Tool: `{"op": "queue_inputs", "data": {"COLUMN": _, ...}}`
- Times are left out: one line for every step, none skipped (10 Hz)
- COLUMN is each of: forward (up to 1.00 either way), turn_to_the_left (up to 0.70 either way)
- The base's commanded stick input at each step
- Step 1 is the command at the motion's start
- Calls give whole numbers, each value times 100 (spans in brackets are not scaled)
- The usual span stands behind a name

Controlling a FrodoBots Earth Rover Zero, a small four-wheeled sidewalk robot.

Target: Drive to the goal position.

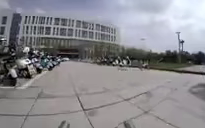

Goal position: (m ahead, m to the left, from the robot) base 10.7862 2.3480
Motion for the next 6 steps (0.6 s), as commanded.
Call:
{"op": "queue_inputs", "data": {"forward": 100, "turn_to_the_left": 0}}
{"op": "queue_inputs", "data": {"forward": 100, "turn_to_the_left": 0}}
{"op": "queue_inputs", "data": {"forward": 100, "turn_to_the_left": 0}}
{"op": "queue_inputs", "data": {"forward": 100, "turn_to_the_left": 0}}
{"op": "queue_inputs", "data": {"forward": 100, "turn_to_the_left": 0}}
{"op": "queue_inputs", "data": {"forward": 100, "turn_to_the_left": 0}}
